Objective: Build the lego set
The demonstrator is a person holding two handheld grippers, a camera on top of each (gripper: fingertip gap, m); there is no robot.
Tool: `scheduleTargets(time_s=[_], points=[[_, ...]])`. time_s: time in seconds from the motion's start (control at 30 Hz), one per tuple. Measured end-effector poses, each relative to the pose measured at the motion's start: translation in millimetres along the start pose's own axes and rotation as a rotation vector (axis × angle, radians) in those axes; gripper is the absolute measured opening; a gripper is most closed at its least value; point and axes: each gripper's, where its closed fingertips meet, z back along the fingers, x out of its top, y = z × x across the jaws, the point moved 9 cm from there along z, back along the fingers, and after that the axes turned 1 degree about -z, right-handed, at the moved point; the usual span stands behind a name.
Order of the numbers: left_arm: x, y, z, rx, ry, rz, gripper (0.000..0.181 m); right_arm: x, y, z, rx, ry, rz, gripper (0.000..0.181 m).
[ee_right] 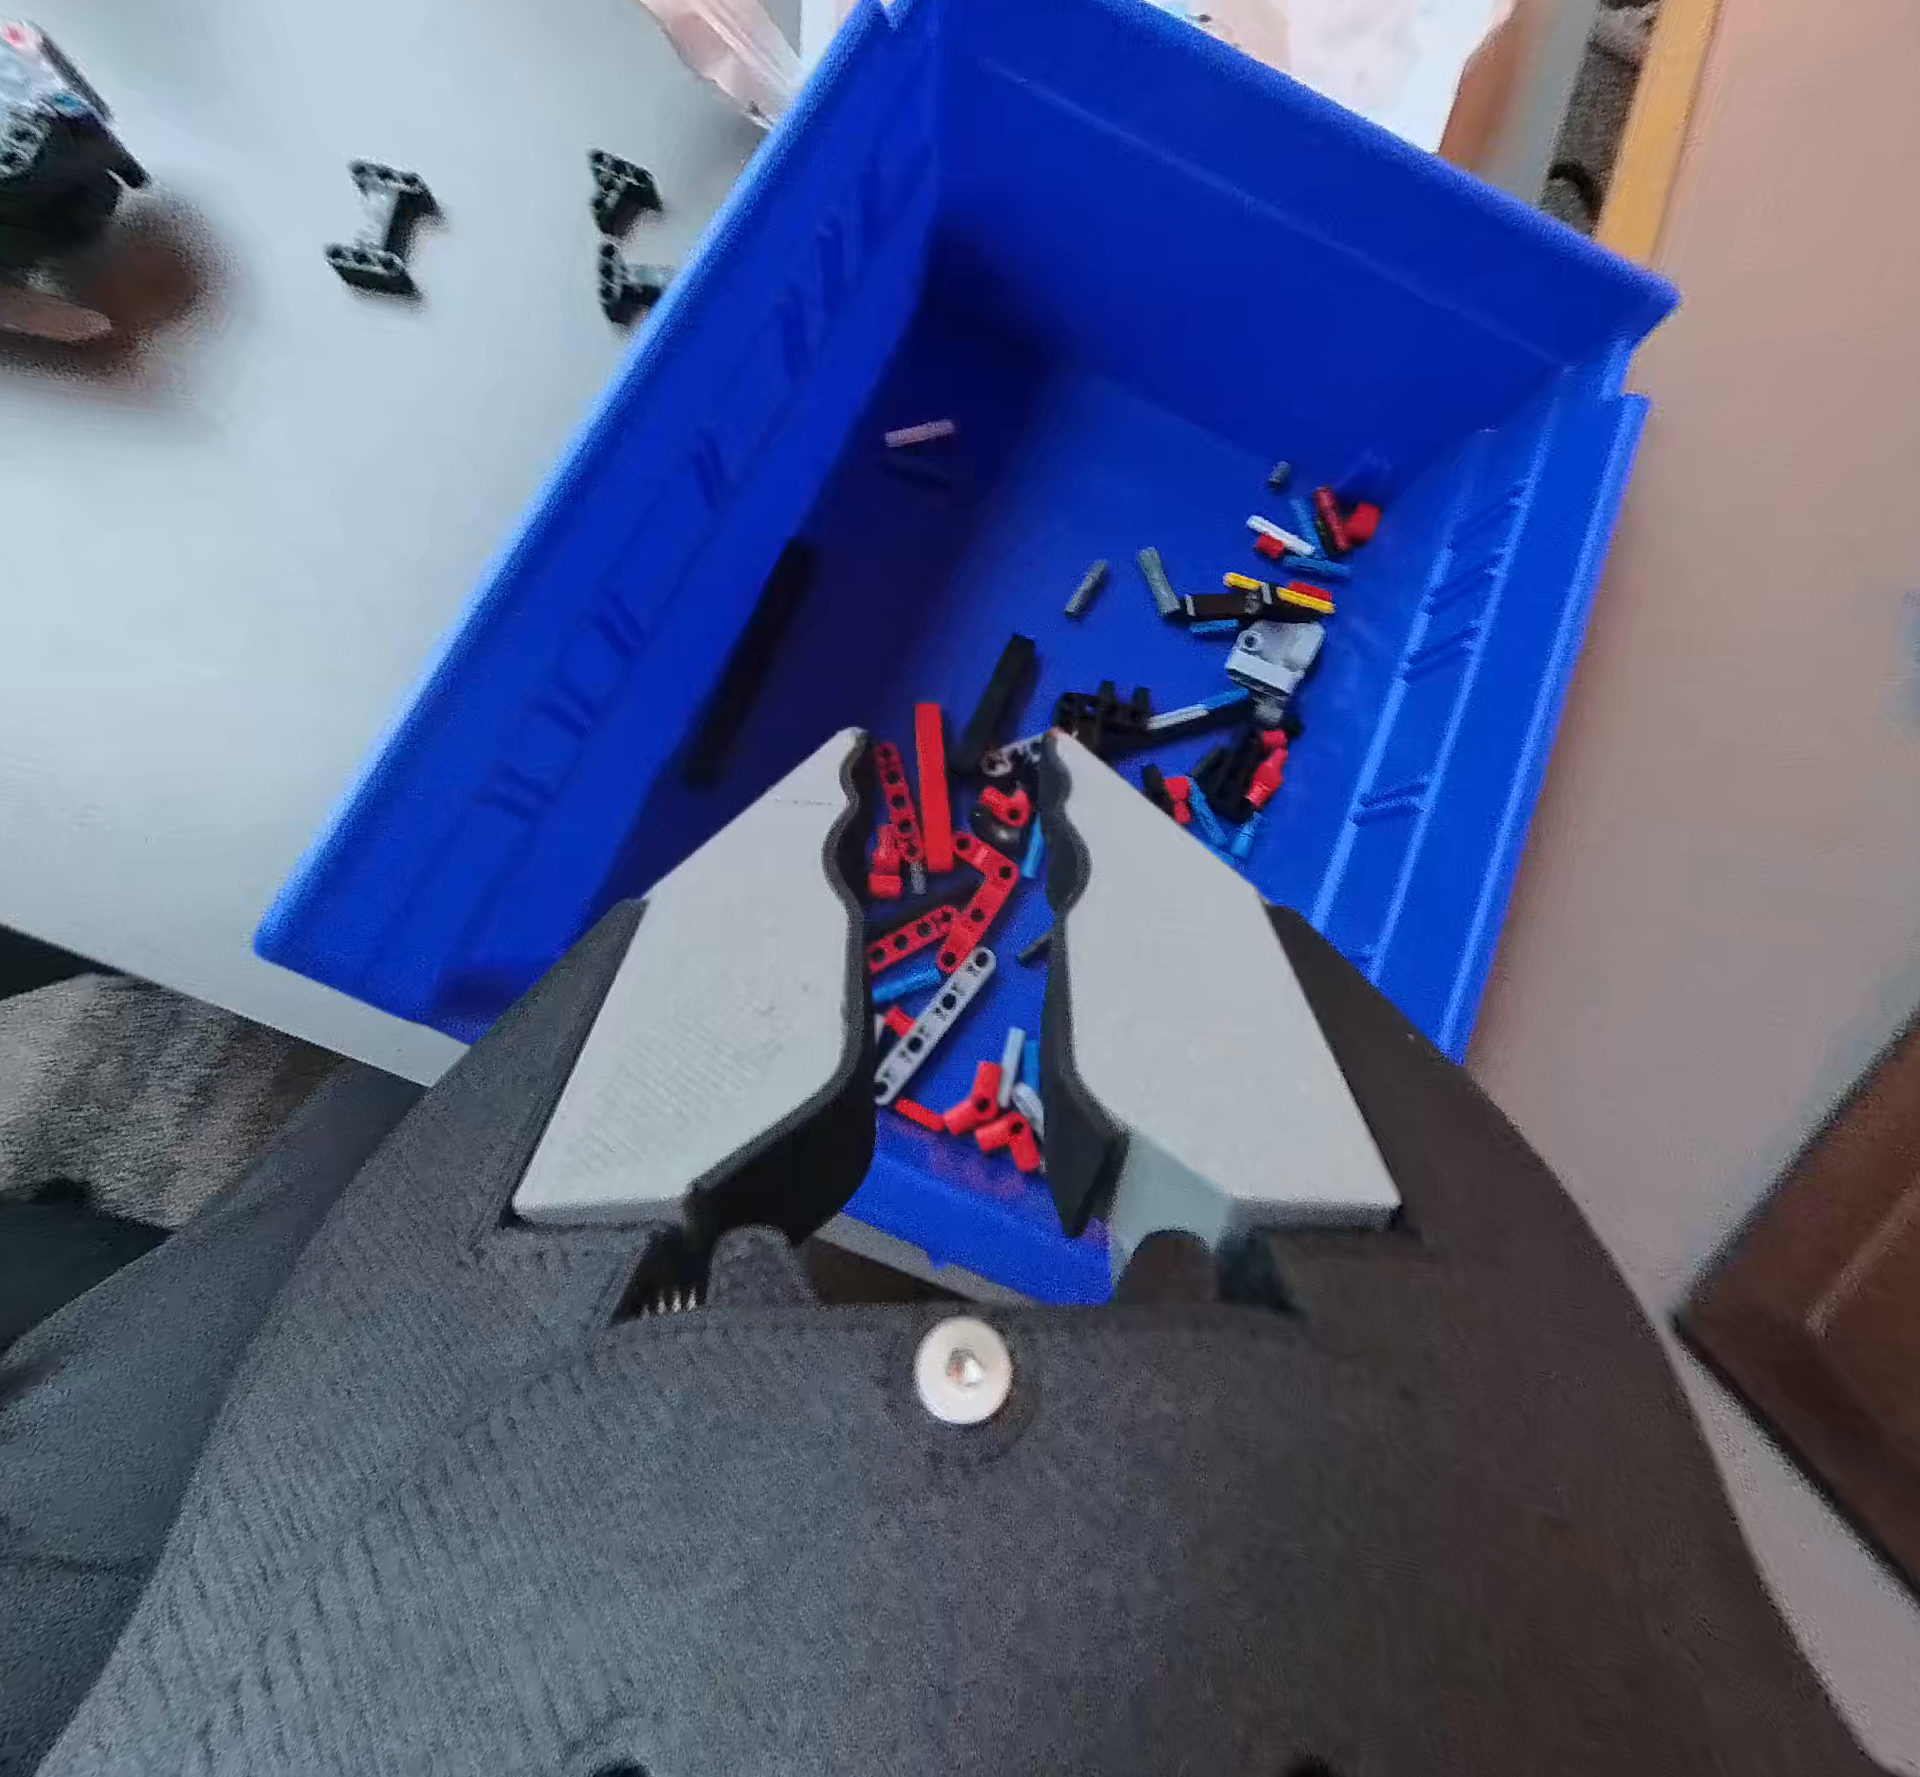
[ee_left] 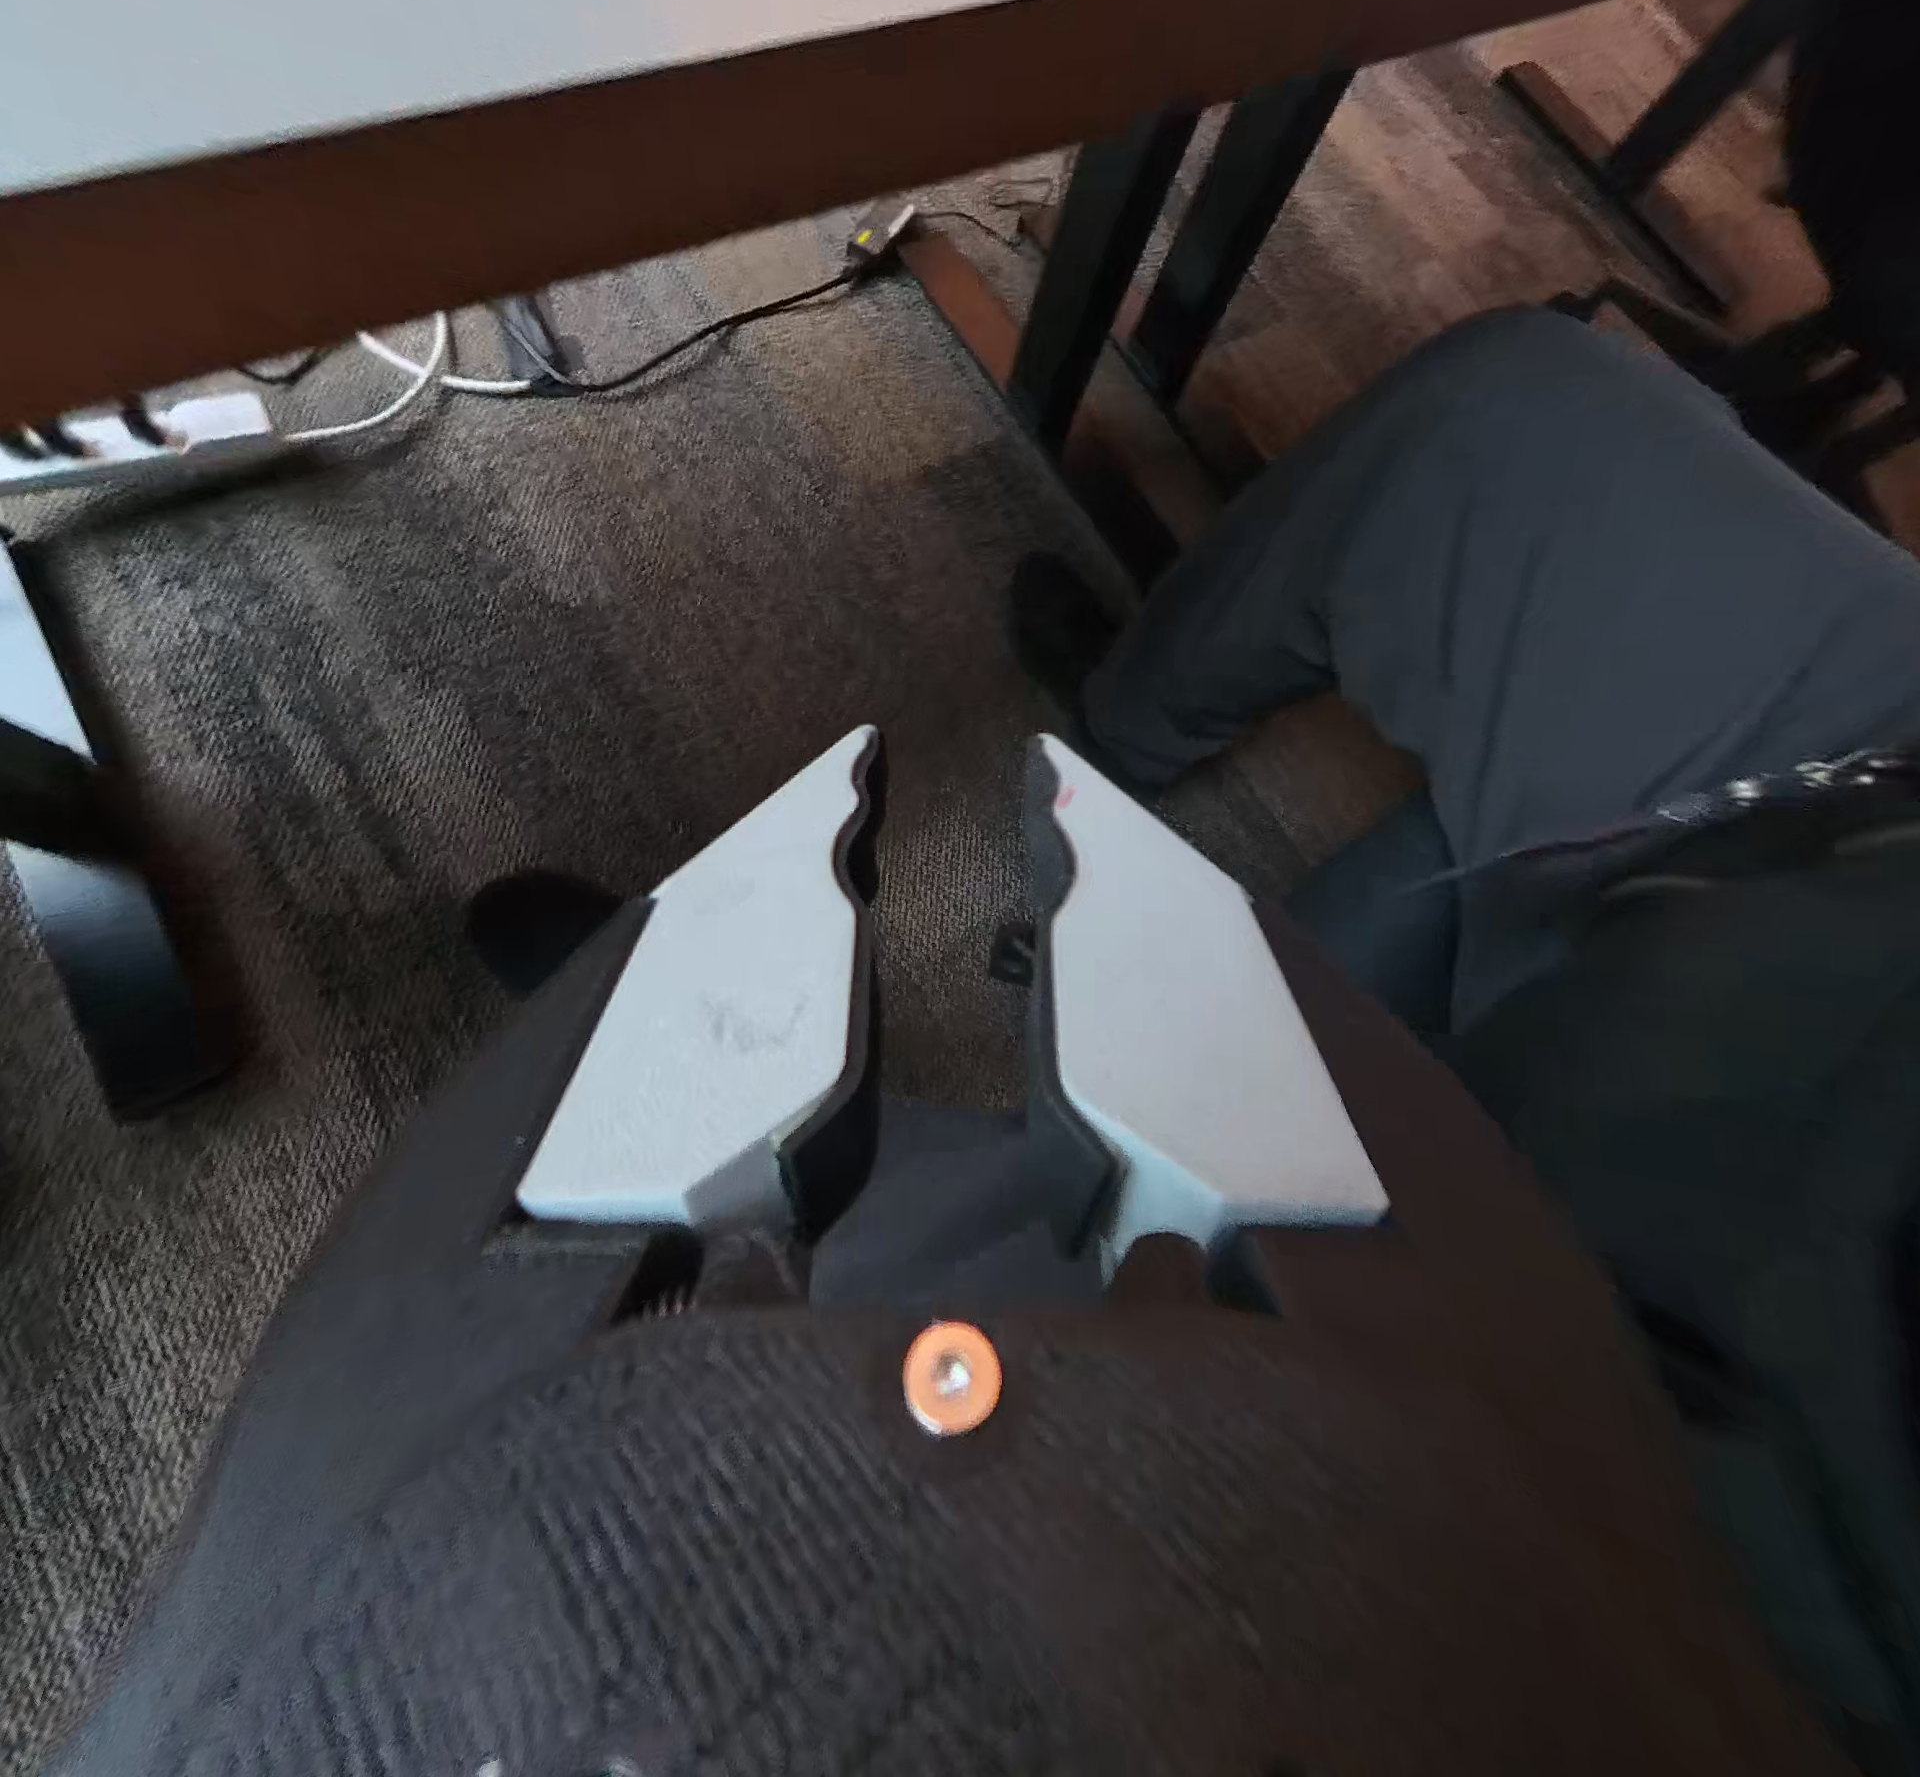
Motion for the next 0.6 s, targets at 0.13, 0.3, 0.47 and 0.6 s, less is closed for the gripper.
scheduleTargets(time_s=[0.13,0.3,0.47,0.6], points=[[43.1,9.7,-5.8,-0.021,-0.044,-0.078,0.026,-4.0,-7.8,-10.9,0.094,0.051,-0.073,0.034],[104.0,13.7,-1.7,-0.031,-0.106,-0.145,0.026,16.1,4.3,11.0,0.236,-0.102,-0.142,0.033],[180.8,6.2,-12.5,-0.001,-0.162,-0.365,0.039,50.7,86.9,32.0,0.395,-0.344,0.035,0.057],[241.4,9.4,-58.7,0.106,-0.165,-0.411,0.044,68.1,171.0,-26.2,0.232,-0.346,0.120,0.084]])
